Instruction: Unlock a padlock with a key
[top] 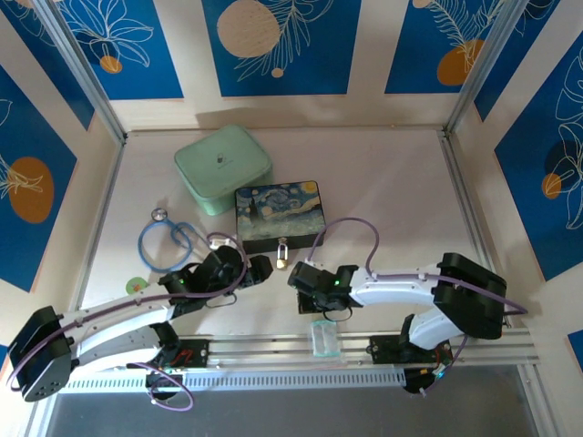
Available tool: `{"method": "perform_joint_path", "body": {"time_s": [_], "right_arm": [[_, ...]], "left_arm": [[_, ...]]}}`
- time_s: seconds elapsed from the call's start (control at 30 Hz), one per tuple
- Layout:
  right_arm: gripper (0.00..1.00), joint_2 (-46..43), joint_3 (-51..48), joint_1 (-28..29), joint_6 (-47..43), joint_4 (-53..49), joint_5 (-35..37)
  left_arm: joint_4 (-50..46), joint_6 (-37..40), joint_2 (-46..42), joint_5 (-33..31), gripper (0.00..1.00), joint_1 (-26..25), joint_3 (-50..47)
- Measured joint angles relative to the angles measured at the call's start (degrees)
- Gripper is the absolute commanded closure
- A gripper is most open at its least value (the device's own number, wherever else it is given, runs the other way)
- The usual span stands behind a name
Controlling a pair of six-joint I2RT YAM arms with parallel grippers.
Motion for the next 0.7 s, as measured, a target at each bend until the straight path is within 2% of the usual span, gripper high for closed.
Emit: {"method": "perform_joint_path", "body": {"time_s": [0.07,0.13,0.4,0.7], "right_arm": [[1.0,-1.03,-1.14,-0.68,-0.2,1.64,-0.5],[1.0,-1.95,-1.4,-1.2,-0.44,2.73,-0.68],[1.0,-6.99,-2.23,-2.67,-0.66,7.39,-3.02],[1.0,-6.99,-2.25,-4.7,-0.66,1.03,-3.69]], "left_arm": [[3.76,-0.68,0.63,-0.07,0.38,-1.38,-1.46],[8.07,-1.46,2.01,-0.22,0.38,-2.8,-3.15],[15.23,-0.98,8.24,-0.44,0.4,-6.05,-2.84],[17.25,-1.42,12.66,-0.39,0.42,-6.12,-0.96]]}}
